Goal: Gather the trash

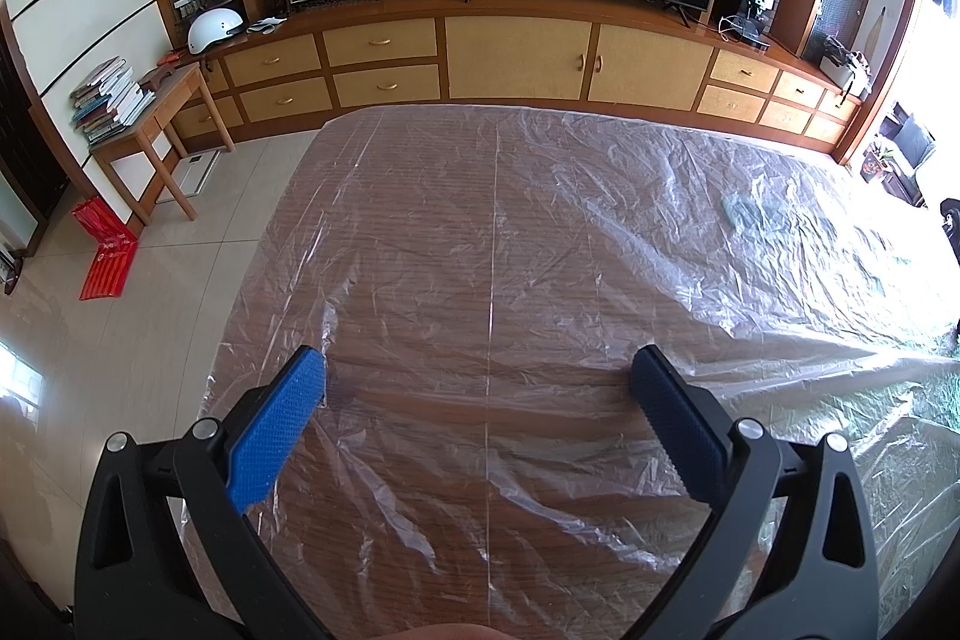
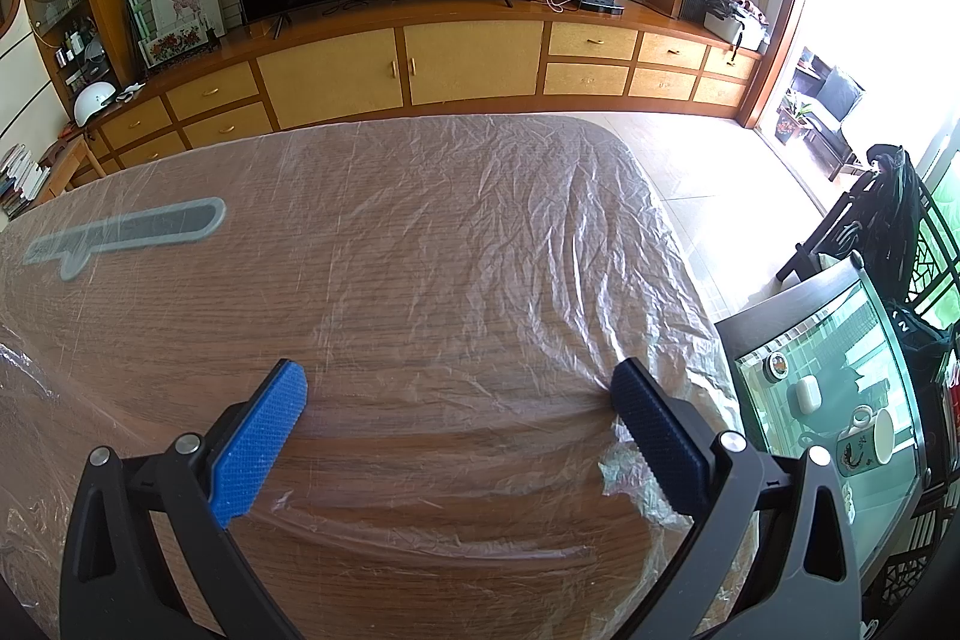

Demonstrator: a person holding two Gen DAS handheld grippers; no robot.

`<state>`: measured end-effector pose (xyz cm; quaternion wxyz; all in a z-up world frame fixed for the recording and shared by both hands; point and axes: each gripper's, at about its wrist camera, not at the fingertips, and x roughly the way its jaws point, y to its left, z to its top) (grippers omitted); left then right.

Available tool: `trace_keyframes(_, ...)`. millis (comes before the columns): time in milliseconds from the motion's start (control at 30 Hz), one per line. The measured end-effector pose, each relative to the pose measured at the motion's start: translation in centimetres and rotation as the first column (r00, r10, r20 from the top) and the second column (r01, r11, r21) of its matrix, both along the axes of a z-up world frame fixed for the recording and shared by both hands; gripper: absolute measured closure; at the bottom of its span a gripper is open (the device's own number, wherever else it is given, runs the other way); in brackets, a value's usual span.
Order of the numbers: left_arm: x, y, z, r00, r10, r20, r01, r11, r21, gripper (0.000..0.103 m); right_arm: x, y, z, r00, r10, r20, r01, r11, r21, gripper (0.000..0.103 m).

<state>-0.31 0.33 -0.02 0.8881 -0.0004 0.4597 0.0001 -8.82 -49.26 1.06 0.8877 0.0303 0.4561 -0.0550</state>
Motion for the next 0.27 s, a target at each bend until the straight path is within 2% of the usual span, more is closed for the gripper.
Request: trace_keyframes(267, -0.01, 0.00, 0.01, 1.000, 0.000, 0.000, 0.000, 1.000, -0.001, 0.001, 0.02, -0.03, -0.02, 1.000, 0.000, 0.000, 0.000, 1.000, 0.000, 0.004)
